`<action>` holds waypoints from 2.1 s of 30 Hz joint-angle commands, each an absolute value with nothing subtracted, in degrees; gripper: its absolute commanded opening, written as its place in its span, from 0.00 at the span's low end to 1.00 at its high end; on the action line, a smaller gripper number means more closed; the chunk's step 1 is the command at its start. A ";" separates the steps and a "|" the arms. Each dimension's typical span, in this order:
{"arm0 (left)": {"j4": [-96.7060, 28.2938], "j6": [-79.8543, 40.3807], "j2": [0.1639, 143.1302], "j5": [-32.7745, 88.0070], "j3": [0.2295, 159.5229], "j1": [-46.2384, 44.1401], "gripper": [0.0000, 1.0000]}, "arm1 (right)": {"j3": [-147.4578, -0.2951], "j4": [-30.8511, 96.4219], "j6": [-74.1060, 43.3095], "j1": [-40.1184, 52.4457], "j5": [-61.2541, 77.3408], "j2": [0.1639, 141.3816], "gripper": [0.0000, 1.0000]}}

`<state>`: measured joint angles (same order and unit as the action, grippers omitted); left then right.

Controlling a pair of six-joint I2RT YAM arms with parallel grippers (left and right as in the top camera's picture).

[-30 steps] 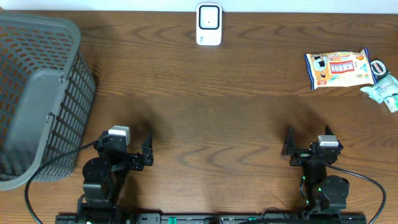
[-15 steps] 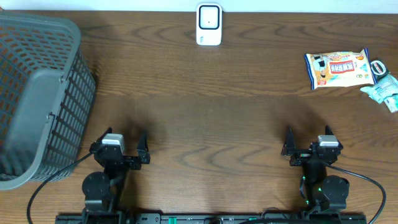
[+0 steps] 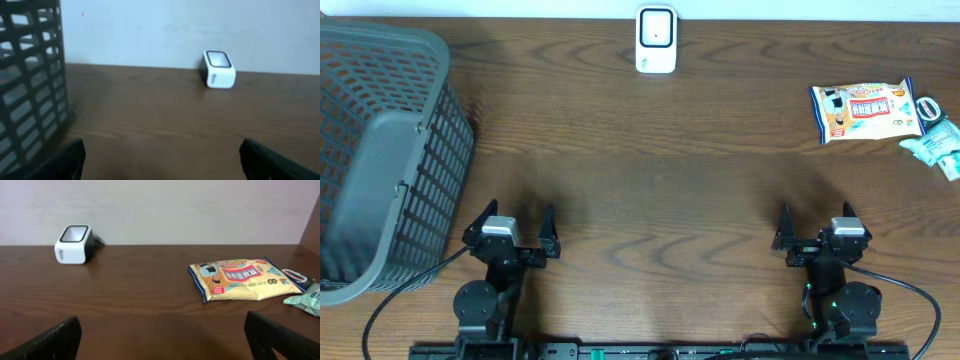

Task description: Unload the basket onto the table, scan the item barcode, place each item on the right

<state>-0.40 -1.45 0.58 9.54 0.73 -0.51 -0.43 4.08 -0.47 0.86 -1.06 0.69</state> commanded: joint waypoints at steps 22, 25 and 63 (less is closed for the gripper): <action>-3.84 -1.28 0.08 6.85 0.21 -0.27 0.98 | -0.32 4.32 -1.26 0.40 -0.95 0.32 0.99; -3.84 -1.30 0.08 6.85 0.23 -0.27 0.98 | -0.32 4.32 -1.26 0.40 -0.95 0.32 0.99; -3.81 1.37 0.08 6.79 0.23 -0.27 0.98 | -0.32 4.32 -1.26 0.40 -0.93 0.32 0.99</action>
<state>-1.48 -0.99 0.58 6.04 1.10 -0.51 -0.43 4.08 -0.47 0.86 -1.06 0.69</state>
